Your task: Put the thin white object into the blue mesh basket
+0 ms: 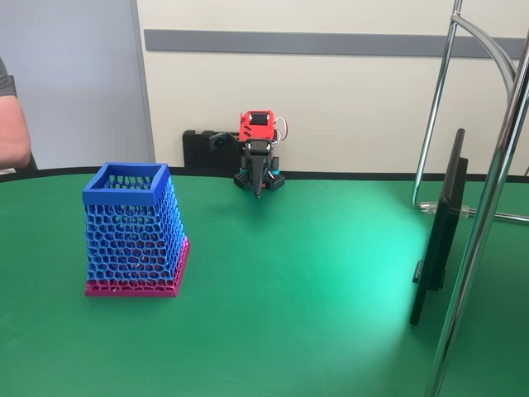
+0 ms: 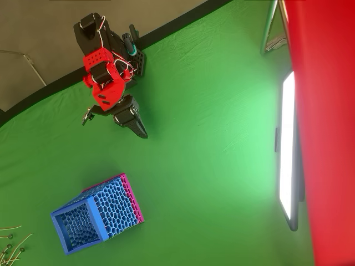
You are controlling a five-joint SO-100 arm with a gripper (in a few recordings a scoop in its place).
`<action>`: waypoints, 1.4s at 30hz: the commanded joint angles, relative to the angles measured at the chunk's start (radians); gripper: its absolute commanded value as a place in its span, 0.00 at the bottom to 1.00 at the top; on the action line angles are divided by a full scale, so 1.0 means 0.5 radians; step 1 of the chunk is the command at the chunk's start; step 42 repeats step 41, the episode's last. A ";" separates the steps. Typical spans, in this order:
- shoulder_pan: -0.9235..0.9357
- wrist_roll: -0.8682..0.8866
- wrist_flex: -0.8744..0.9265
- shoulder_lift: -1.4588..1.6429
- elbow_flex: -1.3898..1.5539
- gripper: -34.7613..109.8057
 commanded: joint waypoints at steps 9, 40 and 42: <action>-0.018 -0.006 -0.009 0.015 0.015 0.25; -0.080 -0.080 -0.003 0.015 0.015 0.24; -0.080 -0.080 -0.003 0.015 0.015 0.24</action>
